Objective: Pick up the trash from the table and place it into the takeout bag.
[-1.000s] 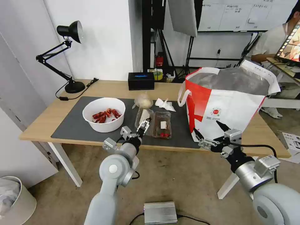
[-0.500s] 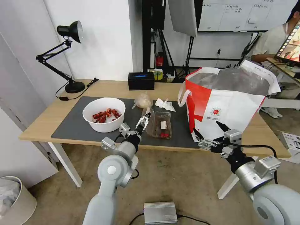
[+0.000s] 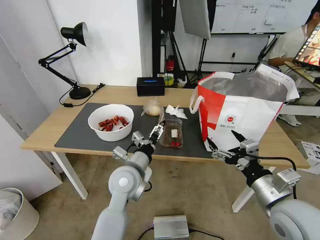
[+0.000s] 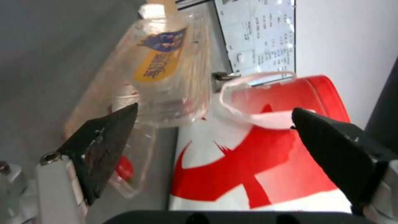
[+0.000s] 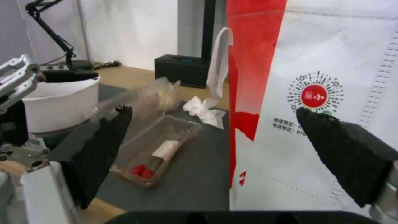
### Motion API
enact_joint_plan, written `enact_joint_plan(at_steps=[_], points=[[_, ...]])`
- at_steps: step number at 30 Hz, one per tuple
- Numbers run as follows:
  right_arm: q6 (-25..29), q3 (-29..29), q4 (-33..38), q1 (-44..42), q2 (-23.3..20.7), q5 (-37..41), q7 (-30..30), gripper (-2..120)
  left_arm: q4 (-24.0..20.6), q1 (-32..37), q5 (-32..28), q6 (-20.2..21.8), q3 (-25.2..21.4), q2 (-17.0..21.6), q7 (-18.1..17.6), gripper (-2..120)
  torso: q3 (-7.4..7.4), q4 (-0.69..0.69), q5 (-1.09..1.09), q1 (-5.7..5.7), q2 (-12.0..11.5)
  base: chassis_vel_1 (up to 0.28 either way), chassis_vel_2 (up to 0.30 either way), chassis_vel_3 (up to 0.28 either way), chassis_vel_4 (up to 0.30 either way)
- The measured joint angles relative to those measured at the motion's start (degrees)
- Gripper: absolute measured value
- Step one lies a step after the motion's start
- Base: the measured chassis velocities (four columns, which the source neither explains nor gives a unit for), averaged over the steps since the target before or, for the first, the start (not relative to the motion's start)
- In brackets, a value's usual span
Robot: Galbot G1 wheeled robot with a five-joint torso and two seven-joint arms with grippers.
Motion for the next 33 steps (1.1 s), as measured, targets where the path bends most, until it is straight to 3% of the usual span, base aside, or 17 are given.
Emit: enact_joint_plan(at_steps=[11,17,21,23,28,29,30,31,33], points=[[0.0,1.0,1.3,-1.7,0.9,-0.2,0.0,100,-1.2,1.0,0.4,0.2,2.4,-0.3,0.2,100,0.00,0.00,0.00,0.00,0.0,0.000,0.000,0.000,0.000],[0.1,1.2,1.9,-2.4,1.6,-0.3,0.0,100,-1.8,0.5,0.7,0.3,2.2,2.0,1.4,100,0.00,0.00,0.00,0.00,0.0,0.000,0.000,0.000,0.000],[0.1,1.2,2.1,-2.8,1.9,-0.7,0.0,100,-2.0,-0.7,1.2,0.6,2.0,5.1,2.6,98,0.00,0.00,-0.01,0.00,0.0,0.000,0.000,0.000,0.000],[0.1,1.2,2.3,-2.9,2.0,-1.0,-0.1,100,-1.7,-2.5,2.5,1.4,2.1,8.4,3.8,85,0.00,0.00,-0.01,0.00,0.0,0.000,0.000,0.000,0.000],[0.1,1.2,2.4,-2.9,2.0,-1.0,-0.1,100,-0.8,-4.4,3.7,1.6,2.8,12.1,5.7,75,0.00,0.00,-0.02,0.00,0.0,0.000,0.000,0.000,0.000],[0.1,1.2,2.4,-2.9,1.9,-1.0,-0.1,100,-0.5,-5.1,4.3,1.6,3.2,13.5,6.5,67,0.00,0.00,-0.01,0.00,0.0,0.000,0.000,0.000,0.000],[0.1,1.2,2.4,-2.9,1.9,-1.0,-0.1,100,0.5,-6.8,6.3,1.7,4.7,17.3,9.9,62,0.00,0.00,-0.02,0.00,0.0,0.000,0.000,0.000,0.000],[0.1,1.2,2.4,-2.9,1.9,-1.0,-0.1,100,0.5,-6.8,6.3,1.7,4.7,17.3,9.9,62,0.00,0.00,-0.02,0.00,0.0,0.000,0.000,0.000,0.000],[0.1,1.2,2.4,-2.9,1.9,-1.0,-0.1,100,2.1,-9.6,10.2,1.5,7.0,22.3,15.7,52,0.00,0.01,-0.02,0.00,0.0,0.000,0.000,0.000,0.000]])
